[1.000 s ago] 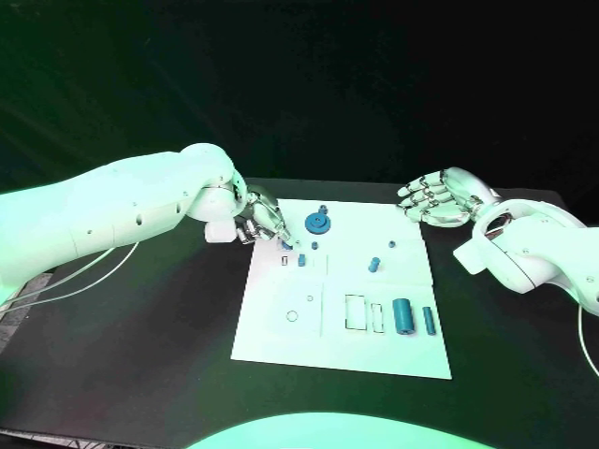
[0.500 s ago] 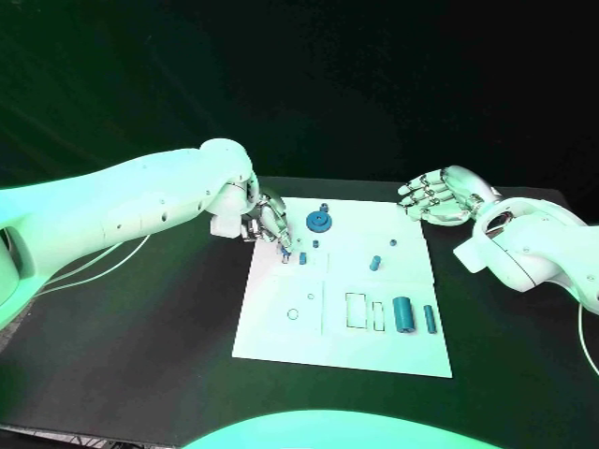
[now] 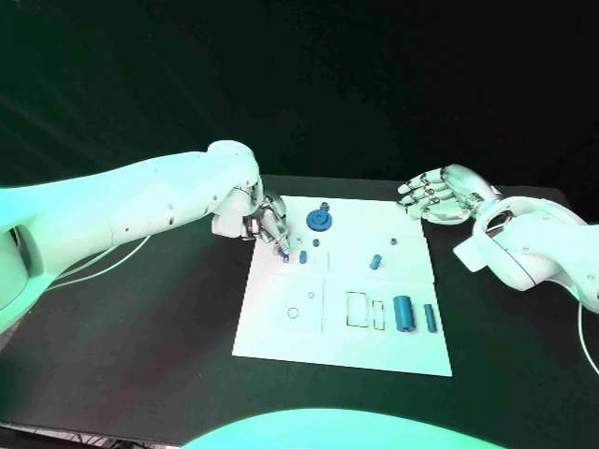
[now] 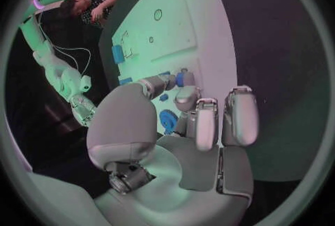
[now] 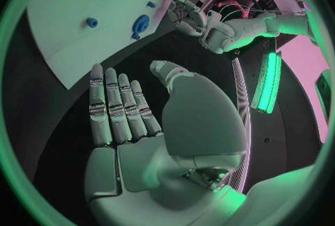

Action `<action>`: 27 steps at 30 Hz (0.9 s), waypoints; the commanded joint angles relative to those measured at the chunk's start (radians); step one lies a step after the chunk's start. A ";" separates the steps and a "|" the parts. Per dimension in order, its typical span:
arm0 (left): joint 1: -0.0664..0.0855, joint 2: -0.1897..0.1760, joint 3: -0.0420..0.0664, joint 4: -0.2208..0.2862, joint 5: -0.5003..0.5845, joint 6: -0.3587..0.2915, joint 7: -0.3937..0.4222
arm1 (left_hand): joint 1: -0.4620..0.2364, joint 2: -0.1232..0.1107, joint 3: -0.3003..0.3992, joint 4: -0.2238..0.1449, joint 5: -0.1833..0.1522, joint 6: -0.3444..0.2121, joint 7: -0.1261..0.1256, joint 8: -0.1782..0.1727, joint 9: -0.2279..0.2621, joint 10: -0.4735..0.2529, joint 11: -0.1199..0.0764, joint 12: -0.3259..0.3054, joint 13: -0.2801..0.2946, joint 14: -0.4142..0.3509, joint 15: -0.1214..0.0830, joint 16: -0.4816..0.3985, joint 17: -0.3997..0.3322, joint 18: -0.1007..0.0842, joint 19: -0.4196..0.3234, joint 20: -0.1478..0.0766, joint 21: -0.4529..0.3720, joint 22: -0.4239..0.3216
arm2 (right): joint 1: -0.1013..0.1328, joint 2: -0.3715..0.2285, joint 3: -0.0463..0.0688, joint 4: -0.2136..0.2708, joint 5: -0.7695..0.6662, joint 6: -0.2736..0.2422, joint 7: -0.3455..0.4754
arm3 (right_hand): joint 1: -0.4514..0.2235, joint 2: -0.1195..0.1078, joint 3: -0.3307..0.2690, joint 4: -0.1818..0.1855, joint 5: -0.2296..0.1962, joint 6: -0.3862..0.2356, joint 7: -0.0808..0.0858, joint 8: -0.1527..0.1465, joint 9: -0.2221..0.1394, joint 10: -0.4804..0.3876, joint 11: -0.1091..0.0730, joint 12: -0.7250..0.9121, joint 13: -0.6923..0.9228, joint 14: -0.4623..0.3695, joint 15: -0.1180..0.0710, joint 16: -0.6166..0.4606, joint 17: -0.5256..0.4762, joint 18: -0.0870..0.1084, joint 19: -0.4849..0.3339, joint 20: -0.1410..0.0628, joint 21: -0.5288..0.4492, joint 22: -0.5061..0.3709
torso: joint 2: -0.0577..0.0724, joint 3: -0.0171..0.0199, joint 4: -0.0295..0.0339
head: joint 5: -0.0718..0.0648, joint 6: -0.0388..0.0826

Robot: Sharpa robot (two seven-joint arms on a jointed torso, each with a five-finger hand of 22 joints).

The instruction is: Assemble the parts on the task board

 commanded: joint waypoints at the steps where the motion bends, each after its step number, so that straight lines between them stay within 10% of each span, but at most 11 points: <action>1: 0.002 0.006 -0.002 0.001 -0.026 0.008 0.003 | 0.002 0.008 0.169 -0.175 0.005 0.021 -0.016 -0.005 0.000 0.009 0.002 0.006 0.004 0.100 -0.001 0.003 0.248 -0.003 0.010 0.001 0.007 0.024 | -0.001 0.001 0.000 0.000 -0.003 0.012 0.014 | 0.000 0.007 0.000 -0.004 0.004 0.008 0.064 -0.006 -0.001 0.008 0.000 -0.004 0.000 0.006 0.003 -0.003 -0.001 0.012 0.008 0.001 0.001 -0.002 | 0.001 -0.0004 -0.0008 | 0.001 -0.001; 27: 0.001 0.017 -0.012 0.002 -0.047 0.007 -0.007 | 0.001 0.006 0.166 -0.177 0.016 0.026 -0.017 -0.009 0.003 0.012 0.001 0.008 0.007 0.101 -0.001 0.005 0.251 -0.004 0.012 0.000 0.010 0.028 | -0.001 0.005 0.000 -0.001 -0.002 0.015 0.014 | 0.000 0.006 0.001 -0.005 0.006 0.008 0.065 -0.008 -0.002 0.008 0.000 -0.006 0.000 0.006 0.004 -0.003 -0.003 0.012 0.008 0.001 0.001 -0.003 | 0.000 0.0005 -0.0002 | 0.000 -0.006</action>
